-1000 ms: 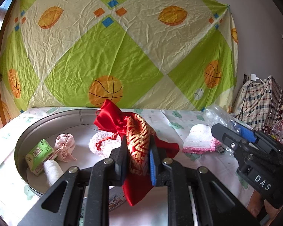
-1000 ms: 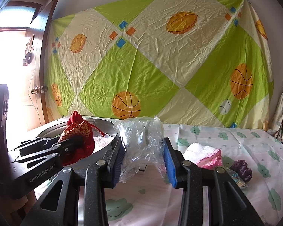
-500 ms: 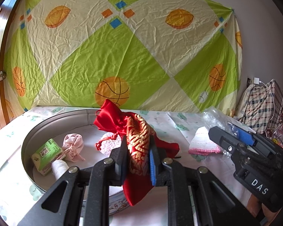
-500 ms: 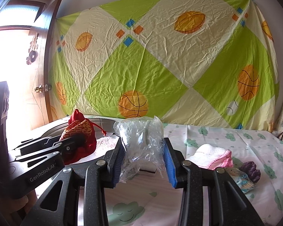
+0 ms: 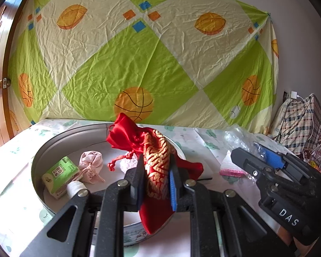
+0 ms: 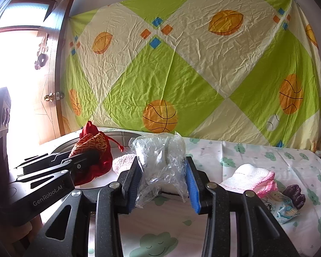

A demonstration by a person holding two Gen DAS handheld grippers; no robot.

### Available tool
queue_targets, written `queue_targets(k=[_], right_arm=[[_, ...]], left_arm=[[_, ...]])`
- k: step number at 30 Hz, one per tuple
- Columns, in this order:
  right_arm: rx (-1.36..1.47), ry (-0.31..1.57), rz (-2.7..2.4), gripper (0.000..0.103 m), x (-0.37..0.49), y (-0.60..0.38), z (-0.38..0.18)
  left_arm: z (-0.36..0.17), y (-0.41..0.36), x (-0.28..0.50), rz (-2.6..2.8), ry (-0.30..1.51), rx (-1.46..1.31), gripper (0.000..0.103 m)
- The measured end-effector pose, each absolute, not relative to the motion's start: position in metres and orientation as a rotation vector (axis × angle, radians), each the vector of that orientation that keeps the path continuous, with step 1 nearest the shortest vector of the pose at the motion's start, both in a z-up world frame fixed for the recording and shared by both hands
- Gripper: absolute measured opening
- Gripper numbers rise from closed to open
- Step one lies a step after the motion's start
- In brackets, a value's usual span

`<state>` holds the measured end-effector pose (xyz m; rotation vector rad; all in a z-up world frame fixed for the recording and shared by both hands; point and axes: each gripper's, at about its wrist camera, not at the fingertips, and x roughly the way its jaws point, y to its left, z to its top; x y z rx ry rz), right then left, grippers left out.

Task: Organize soft objects
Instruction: 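Carry red pouch with left tool while right tool carries plastic bag toward tin, then drop red pouch into tin from left tool while right tool drops plastic bag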

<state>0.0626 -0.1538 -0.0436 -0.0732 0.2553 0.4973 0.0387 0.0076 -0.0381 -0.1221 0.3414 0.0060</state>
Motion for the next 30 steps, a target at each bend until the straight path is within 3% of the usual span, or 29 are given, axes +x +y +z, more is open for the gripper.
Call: queue_targets(k=[30], right_arm=[[-0.139, 0.267, 0.569, 0.042, 0.075, -0.111, -0.033]], left_arm=[[-0.043, 0.048, 0.048, 0.064, 0.41, -0.149, 0.017]])
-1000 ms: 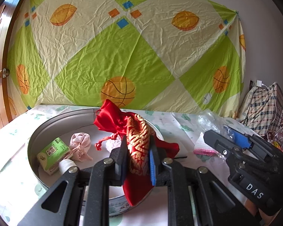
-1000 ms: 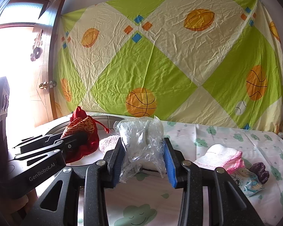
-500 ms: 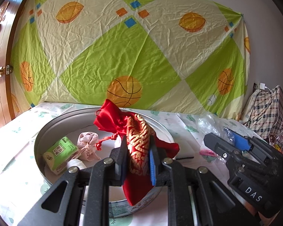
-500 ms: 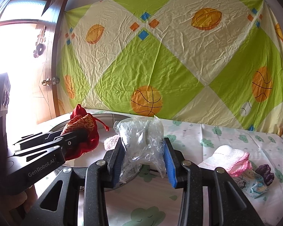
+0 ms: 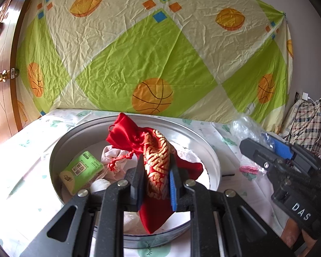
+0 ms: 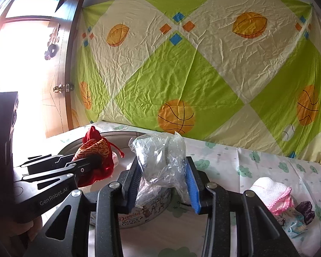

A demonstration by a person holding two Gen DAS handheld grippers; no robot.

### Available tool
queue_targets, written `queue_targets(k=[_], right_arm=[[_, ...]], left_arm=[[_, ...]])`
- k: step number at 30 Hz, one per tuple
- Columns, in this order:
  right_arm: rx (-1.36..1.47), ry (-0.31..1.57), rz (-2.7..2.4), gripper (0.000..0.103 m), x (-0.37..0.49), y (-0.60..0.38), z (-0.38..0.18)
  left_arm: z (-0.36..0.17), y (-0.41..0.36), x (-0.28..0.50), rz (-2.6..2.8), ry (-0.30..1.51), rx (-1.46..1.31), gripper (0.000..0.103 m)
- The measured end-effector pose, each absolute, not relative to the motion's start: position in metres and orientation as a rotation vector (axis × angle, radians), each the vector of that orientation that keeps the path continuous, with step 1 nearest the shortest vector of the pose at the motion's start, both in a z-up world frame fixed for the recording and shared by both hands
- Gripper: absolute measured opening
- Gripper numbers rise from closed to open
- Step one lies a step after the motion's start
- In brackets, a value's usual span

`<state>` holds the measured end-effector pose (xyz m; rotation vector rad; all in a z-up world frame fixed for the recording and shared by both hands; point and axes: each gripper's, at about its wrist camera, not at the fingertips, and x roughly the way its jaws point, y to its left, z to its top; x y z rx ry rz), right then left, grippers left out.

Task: Organize soft objects
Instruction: 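Drop red pouch into tin from left tool while right tool drops plastic bag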

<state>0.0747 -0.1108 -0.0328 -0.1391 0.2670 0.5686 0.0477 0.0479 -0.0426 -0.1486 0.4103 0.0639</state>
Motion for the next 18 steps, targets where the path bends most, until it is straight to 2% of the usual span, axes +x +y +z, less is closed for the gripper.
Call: queue_targets(k=[18], right_arm=[[-0.15, 0.367, 0.645, 0.042, 0.123, -0.063, -0.025]], left_arm=[[-0.03, 0.09, 0.072, 0.121, 0.476, -0.128, 0.017]])
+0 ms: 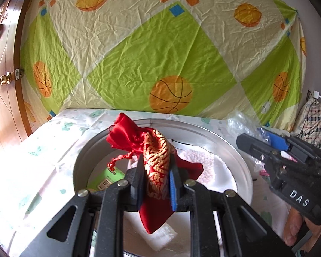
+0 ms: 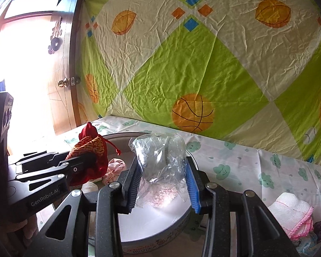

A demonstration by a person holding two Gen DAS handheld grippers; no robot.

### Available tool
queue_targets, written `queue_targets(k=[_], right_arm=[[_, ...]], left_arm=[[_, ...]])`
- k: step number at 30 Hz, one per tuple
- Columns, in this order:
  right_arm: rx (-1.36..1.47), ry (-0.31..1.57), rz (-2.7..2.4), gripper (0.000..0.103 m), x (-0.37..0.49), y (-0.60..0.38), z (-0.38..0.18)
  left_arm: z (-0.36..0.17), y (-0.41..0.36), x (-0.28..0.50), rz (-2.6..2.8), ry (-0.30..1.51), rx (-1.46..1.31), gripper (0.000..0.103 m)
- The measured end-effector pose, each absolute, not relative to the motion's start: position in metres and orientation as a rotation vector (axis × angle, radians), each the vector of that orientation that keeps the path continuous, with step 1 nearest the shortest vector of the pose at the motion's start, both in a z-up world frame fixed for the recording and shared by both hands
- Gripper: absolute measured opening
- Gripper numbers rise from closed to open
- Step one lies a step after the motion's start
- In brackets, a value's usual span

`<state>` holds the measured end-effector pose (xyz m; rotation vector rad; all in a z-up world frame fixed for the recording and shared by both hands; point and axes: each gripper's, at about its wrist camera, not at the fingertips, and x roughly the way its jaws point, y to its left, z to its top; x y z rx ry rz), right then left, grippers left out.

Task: Organize soft objects
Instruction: 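Drop red pouch into tin from left tool while right tool drops plastic bag, then grasp the white foam block with the right tool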

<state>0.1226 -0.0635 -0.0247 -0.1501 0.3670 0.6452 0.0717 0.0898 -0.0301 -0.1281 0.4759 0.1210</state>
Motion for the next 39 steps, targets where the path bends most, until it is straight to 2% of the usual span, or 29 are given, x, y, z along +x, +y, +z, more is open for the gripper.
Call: queue_targets(k=[9, 12, 14, 15, 16, 17, 18, 20, 22, 24, 26, 28, 34, 39], right_arm=[[-0.171, 0.471, 0.678, 0.042, 0.149, -0.027, -0.036], [-0.178, 0.491, 0.689, 0.044, 0.153, -0.019, -0.042], [-0.17, 0.503, 0.697, 0.046, 0.157, -0.016, -0.044], [-0.164, 0.51, 0.7, 0.047, 0.159, -0.015, -0.044], [-0.162, 0.517, 0.703, 0.052, 0.161, -0.014, -0.045], [-0.161, 0.524, 0.703, 0.058, 0.162, -0.014, -0.045], [-0.16, 0.525, 0.7, 0.062, 0.162, -0.015, -0.045], [-0.151, 0.507, 0.689, 0.067, 0.16, -0.022, -0.043], [-0.134, 0.49, 0.678, 0.067, 0.157, -0.035, -0.038], [-0.114, 0.475, 0.667, 0.068, 0.154, -0.052, -0.034], [-0.097, 0.46, 0.639, 0.072, 0.151, -0.074, -0.031], [-0.084, 0.45, 0.595, 0.076, 0.15, -0.099, -0.031], [-0.061, 0.52, 0.458, 0.076, 0.165, -0.148, -0.047], [-0.108, 0.624, 0.444, 0.076, 0.182, -0.143, -0.066]], left_arm=[[-0.031, 0.119, 0.105, 0.114, 0.584, -0.188, 0.017], [-0.03, 0.123, 0.11, 0.129, 0.595, -0.174, 0.02], [-0.031, 0.123, 0.114, 0.133, 0.609, -0.167, 0.029], [-0.031, 0.123, 0.116, 0.144, 0.61, -0.162, 0.03], [-0.031, 0.123, 0.117, 0.15, 0.611, -0.157, 0.03], [-0.031, 0.122, 0.119, 0.153, 0.614, -0.15, 0.034], [-0.031, 0.122, 0.12, 0.154, 0.614, -0.147, 0.039], [-0.03, 0.121, 0.12, 0.161, 0.618, -0.148, 0.064], [-0.028, 0.121, 0.115, 0.177, 0.601, -0.155, 0.076], [-0.025, 0.118, 0.105, 0.19, 0.563, -0.163, 0.077], [-0.024, 0.114, 0.093, 0.198, 0.529, -0.16, 0.089], [-0.025, 0.109, 0.083, 0.21, 0.503, -0.156, 0.097], [-0.037, 0.09, 0.059, 0.239, 0.437, -0.145, 0.1], [-0.044, 0.079, 0.059, 0.233, 0.445, -0.131, 0.1]])
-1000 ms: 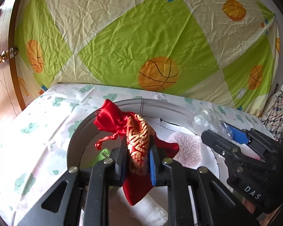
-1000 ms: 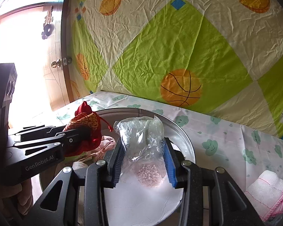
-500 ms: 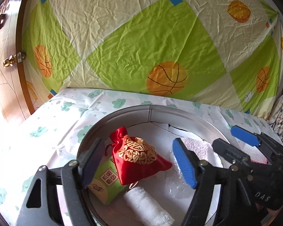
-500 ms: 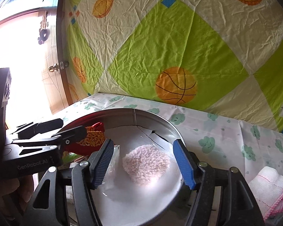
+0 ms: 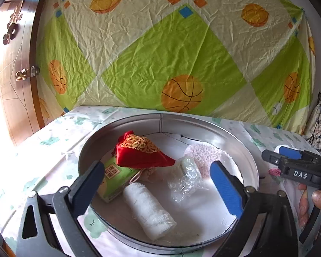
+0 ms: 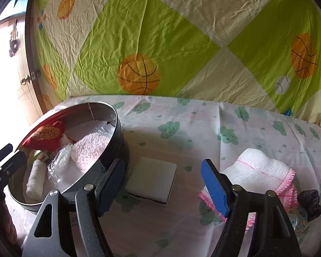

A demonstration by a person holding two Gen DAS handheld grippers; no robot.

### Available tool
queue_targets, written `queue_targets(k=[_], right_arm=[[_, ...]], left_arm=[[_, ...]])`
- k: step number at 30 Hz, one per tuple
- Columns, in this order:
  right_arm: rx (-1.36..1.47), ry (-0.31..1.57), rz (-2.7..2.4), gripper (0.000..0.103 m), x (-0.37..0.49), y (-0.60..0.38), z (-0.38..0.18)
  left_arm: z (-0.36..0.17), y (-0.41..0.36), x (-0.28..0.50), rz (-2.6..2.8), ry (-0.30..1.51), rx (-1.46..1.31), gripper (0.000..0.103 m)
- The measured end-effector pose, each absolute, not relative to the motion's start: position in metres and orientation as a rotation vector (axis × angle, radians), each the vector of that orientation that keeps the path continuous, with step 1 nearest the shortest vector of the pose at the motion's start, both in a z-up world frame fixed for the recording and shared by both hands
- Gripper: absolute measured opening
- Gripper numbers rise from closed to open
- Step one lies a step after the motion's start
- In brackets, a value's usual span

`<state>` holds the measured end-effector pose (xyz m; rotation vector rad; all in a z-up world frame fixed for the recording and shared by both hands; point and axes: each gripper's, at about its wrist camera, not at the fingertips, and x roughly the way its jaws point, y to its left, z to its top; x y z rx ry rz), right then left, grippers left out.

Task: Organize soft objects
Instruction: 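Grasp the white foam block with the right tool, then grasp pink-edged white gauze cloth with left tool while right tool holds foam block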

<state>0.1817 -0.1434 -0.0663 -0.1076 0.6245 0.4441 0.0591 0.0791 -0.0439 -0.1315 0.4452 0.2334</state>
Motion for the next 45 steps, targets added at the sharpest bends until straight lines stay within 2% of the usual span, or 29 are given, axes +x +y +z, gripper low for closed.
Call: queue_targets(k=[10, 12, 13, 14, 20, 28, 35, 45], right_arm=[[-0.144, 0.776, 0.47, 0.076, 0.21, -0.124, -0.092], [-0.155, 0.838, 0.472, 0.069, 0.218, -0.12, -0.1], [-0.15, 0.854, 0.486, 0.059, 0.219, -0.119, -0.102], [-0.148, 0.855, 0.488, 0.059, 0.219, -0.12, -0.103], [-0.112, 0.752, 0.504, 0.056, 0.202, -0.129, -0.085], [-0.083, 0.491, 0.382, 0.056, 0.161, -0.182, -0.038], [-0.011, 0.443, 0.23, 0.056, 0.167, -0.254, -0.028], [0.073, 0.423, 0.074, 0.056, 0.181, -0.325, -0.03]], left_arm=[[-0.049, 0.083, 0.077, 0.244, 0.519, -0.15, 0.102], [-0.05, 0.083, 0.077, 0.239, 0.521, -0.16, 0.102], [-0.05, 0.082, 0.077, 0.239, 0.523, -0.16, 0.102], [-0.051, 0.081, 0.077, 0.238, 0.523, -0.159, 0.102], [-0.045, 0.073, 0.077, 0.231, 0.511, -0.165, 0.102], [-0.024, 0.029, 0.082, 0.16, 0.464, -0.12, 0.102], [-0.019, -0.044, 0.111, 0.04, 0.484, -0.036, 0.102], [-0.04, -0.131, 0.178, -0.141, 0.629, 0.022, 0.102]])
